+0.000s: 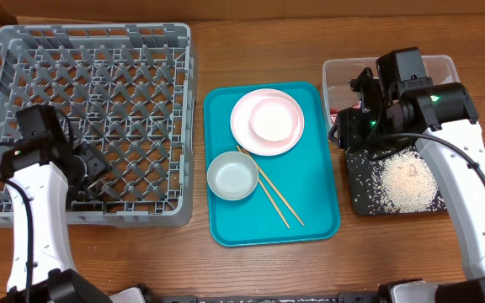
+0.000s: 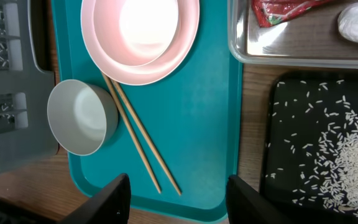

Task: Sort waste into correct bins and load items into the dishwasher
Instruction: 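Lower the white paper cup into the dish rack and release it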

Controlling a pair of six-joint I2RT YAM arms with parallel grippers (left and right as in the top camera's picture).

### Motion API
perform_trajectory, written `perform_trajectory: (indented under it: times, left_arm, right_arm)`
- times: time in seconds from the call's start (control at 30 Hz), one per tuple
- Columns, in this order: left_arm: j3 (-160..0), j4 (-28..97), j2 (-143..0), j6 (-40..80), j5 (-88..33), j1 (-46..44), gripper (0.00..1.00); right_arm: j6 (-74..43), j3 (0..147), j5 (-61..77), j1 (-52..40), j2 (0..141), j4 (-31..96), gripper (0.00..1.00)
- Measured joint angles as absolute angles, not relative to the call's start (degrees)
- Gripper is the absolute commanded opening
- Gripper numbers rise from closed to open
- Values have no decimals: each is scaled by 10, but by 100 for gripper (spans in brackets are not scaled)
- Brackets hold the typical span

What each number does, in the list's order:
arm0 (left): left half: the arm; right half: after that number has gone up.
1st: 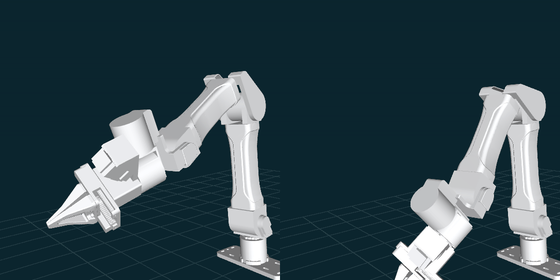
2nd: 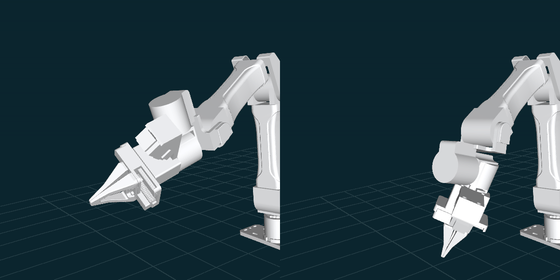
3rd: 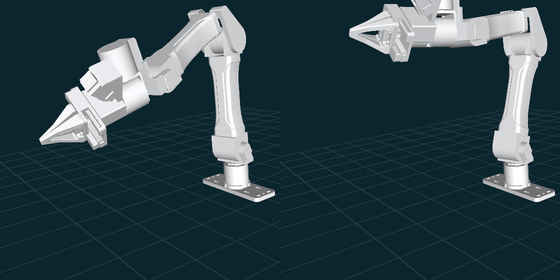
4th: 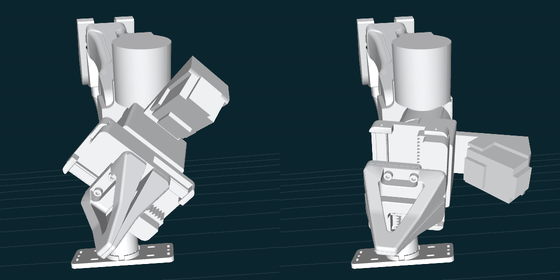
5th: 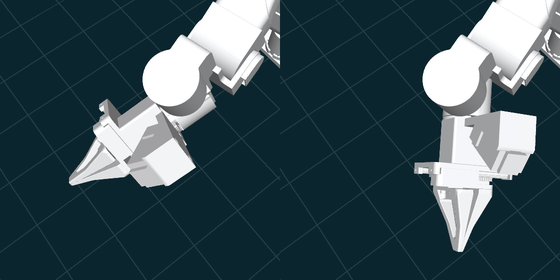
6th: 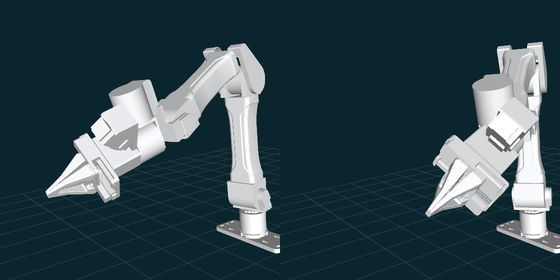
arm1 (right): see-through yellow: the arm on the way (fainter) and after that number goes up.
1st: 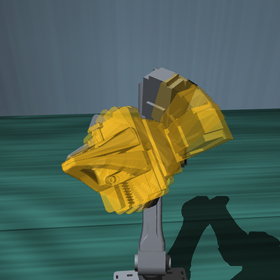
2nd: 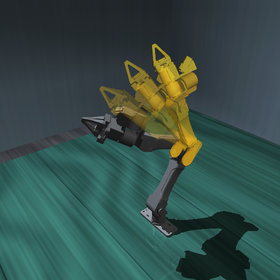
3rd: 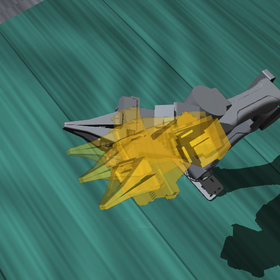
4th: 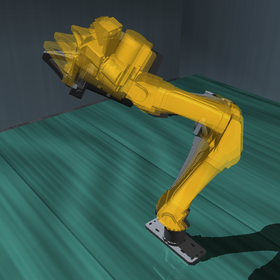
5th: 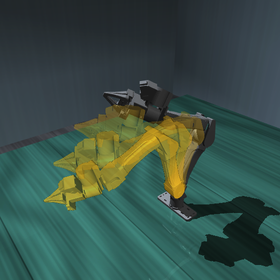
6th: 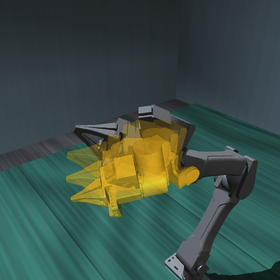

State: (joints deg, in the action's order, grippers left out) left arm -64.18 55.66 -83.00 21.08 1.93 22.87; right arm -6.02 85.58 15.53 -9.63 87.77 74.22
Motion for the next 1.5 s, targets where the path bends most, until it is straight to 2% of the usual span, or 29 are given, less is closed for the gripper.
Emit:
perform_trajectory:
  times: [0.4,0.47,0.53,0.57,0.6,0.63,0.67,0.73,0.83,0.87,1.07,1.17,1.2,1.3,1.4,1.47,1.5]
  left_arm:
    - [-642,534,-858,211,19,233,4]
    - [-642,533,-870,211,19,233,8]
    - [-642,532,-881,211,20,233,42]
    - [-642,531,-883,211,20,234,53]
    - [-642,528,-885,211,20,234,57]
    - [-642,524,-886,211,20,234,69]
    - [-642,521,-886,211,20,234,74]
    - [-642,507,-886,207,19,234,78]
    - [-642,495,-886,204,19,234,95]
    - [-642,494,-886,203,19,234,96]
    - [-661,504,-886,197,19,234,95]
    - [-682,531,-886,196,19,234,89]
    - [-691,540,-886,196,19,234,73]
    - [-724,567,-886,193,19,234,47]
    - [-750,600,-886,185,13,231,33]
    - [-755,631,-886,183,3,223,14]
    - [-756,647,-885,183,-3,218,9]
  right_arm:
    - [-60,856,155,-96,878,742,51]
    - [-60,856,154,-96,878,742,52]
    - [-60,856,154,-96,878,743,51]
    - [-60,856,154,-96,878,744,52]
    - [-60,856,154,-96,878,744,52]
    - [-60,856,154,-96,878,744,52]
    - [-60,856,154,-96,878,745,51]
    - [-60,856,154,-96,878,746,52]
    - [-60,856,154,-96,878,747,52]
    - [-60,856,155,-96,878,749,52]
    - [-60,856,154,-96,878,756,52]
    - [-60,856,154,-96,878,756,52]
    - [-60,856,154,-96,878,756,52]
    - [-60,856,154,-96,878,756,52]
    - [-60,856,154,-96,878,756,52]
    - [-60,856,154,-96,878,756,52]
    - [-60,856,154,-96,878,756,52]
